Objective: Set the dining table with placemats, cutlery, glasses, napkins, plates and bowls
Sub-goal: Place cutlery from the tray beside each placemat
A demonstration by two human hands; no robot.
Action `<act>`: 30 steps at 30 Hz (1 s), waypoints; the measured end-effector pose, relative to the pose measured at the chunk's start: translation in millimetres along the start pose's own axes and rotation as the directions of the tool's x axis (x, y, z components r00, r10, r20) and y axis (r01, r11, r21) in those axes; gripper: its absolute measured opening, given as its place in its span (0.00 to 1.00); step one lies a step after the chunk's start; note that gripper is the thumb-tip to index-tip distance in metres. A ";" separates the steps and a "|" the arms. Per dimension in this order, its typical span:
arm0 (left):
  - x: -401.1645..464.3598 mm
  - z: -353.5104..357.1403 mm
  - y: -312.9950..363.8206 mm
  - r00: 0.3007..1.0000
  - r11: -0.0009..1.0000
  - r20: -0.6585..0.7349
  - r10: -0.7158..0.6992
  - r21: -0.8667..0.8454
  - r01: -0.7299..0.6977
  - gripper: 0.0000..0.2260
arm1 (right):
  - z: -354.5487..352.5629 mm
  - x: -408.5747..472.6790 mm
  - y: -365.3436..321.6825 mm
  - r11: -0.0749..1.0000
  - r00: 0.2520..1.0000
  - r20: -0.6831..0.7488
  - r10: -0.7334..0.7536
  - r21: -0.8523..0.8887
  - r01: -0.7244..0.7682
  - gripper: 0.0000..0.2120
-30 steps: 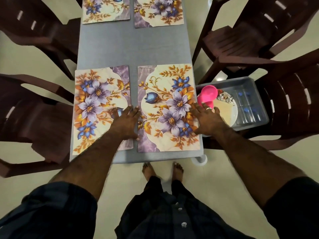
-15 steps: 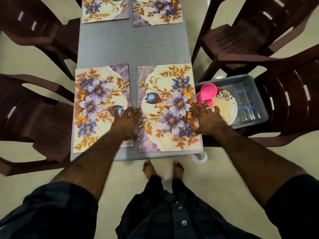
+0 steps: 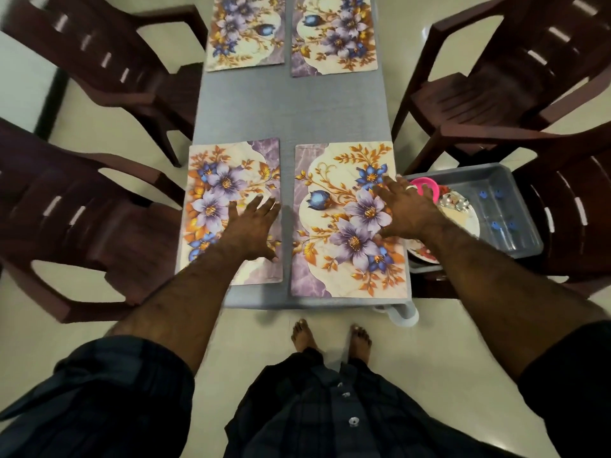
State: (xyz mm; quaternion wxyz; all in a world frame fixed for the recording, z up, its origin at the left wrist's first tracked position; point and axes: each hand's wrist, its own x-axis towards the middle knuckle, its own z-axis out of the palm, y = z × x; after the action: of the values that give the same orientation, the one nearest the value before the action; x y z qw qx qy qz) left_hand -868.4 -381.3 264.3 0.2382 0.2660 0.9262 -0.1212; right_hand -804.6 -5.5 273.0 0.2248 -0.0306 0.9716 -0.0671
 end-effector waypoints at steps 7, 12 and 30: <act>-30.2 0.1 -67.2 0.998 0.998 -0.036 -0.054 -0.036 0.053 0.58 | -11.0 18.3 -89.7 0.998 0.996 -0.052 -0.069 -0.006 0.069 0.59; -47.9 38.6 -139.6 0.997 0.997 0.038 -0.070 -0.026 0.071 0.54 | 17.4 39.4 -171.4 0.997 0.997 0.039 -0.063 -0.042 0.065 0.56; 9.7 95.7 -275.4 0.990 0.985 0.026 0.141 -0.105 -0.138 0.53 | 46.9 126.9 -267.0 0.984 0.982 0.124 0.143 -0.127 -0.128 0.62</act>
State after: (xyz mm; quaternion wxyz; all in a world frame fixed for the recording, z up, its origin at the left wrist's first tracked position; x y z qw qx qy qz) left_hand -991.1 -639.0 204.3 0.2749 0.3155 0.9062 -0.0610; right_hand -889.9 -286.5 214.8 0.2907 0.0181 0.9566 0.0082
